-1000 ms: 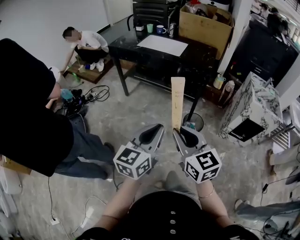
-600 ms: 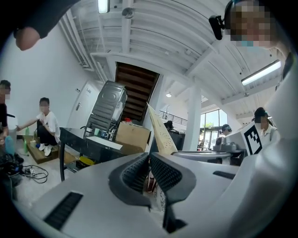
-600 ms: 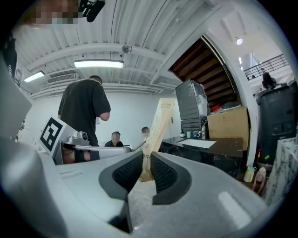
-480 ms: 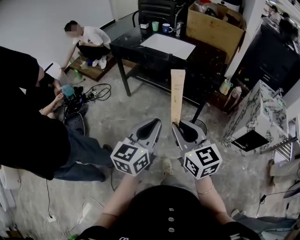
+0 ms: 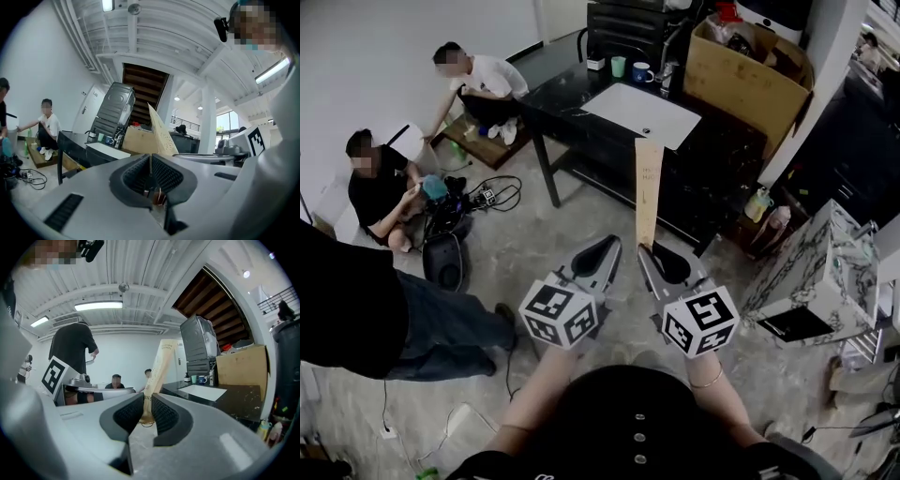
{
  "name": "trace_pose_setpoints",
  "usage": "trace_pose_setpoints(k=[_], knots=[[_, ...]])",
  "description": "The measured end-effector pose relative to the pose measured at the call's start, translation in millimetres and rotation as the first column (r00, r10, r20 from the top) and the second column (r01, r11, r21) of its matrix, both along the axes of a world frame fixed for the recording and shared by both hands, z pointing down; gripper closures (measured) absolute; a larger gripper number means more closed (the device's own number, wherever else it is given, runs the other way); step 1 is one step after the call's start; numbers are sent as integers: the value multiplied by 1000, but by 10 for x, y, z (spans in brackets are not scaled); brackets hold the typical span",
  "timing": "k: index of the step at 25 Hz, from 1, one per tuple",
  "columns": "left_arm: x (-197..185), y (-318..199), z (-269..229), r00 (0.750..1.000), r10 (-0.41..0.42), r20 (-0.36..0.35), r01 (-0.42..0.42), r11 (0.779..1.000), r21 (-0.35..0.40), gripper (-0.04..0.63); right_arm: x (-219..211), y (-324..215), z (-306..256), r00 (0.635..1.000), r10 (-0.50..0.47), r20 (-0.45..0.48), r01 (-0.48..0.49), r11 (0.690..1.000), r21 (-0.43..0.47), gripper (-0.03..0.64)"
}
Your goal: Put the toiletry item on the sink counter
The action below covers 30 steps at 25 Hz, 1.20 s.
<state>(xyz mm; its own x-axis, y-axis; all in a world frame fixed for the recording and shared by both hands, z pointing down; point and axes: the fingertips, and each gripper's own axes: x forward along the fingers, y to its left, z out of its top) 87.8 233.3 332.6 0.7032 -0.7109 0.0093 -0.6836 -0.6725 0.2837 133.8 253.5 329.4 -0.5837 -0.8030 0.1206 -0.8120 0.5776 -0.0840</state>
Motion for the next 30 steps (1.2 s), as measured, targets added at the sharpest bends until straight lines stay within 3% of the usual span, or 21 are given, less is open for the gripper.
trace_pose_setpoints(k=[17,23,30], knots=[[128,-893,50,998,-58,5,59,998,-28,572,143,-883,88,999,-38,15,39,999,-33,561],[84,-1418,126,999,-43,9,43,998,-36,572,146,-1399,143,1000,-6,21,7,999,-39,561],[-191,-2202,119,1000,-13,21,15,999,-53,572,-149,-2178,154,1000,5,14,-4,999,-52,561]])
